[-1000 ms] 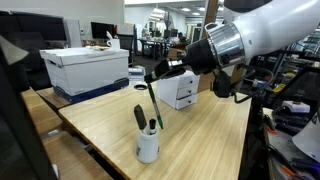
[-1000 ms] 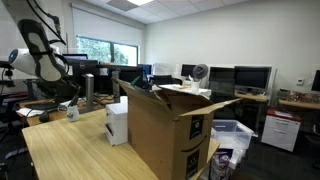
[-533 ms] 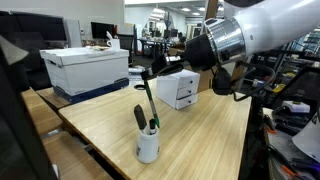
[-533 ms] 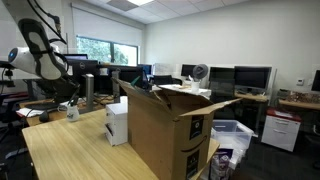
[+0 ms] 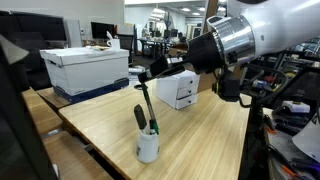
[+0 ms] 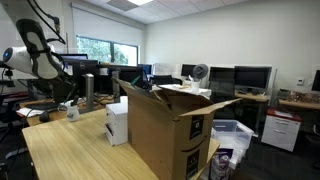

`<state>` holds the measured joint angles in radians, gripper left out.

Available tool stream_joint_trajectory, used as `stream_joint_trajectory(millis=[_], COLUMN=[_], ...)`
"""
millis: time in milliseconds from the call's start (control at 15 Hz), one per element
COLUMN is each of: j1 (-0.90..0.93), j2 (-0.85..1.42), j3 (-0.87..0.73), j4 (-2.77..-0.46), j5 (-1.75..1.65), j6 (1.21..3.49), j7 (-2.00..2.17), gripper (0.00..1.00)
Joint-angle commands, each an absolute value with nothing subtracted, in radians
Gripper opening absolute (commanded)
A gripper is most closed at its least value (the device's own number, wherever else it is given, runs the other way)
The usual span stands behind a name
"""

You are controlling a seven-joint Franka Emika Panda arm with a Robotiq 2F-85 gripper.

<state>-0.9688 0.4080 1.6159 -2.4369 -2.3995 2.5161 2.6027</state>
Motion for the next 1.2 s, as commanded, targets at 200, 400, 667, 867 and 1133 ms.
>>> stream_joint_trajectory(millis=[200,400,667,867,1133], j1=[-0.914,-0.888,-0.862,-0.849,-0.809], j2=[0.39,0.392,0.398,0.396,0.393], j3=[1.569,1.536,1.497,1.475,1.427], j4=[-2.414,-2.4,-2.395,-2.395,-2.384], j5=[-2.397,-2.398,-2.413,-2.414,-2.417], j6=[2.486,2.484,2.48,2.479,2.483], j7=[2.588,2.585,2.59,2.587,2.591], gripper=[0.04,0.04,0.04,0.04,0.04])
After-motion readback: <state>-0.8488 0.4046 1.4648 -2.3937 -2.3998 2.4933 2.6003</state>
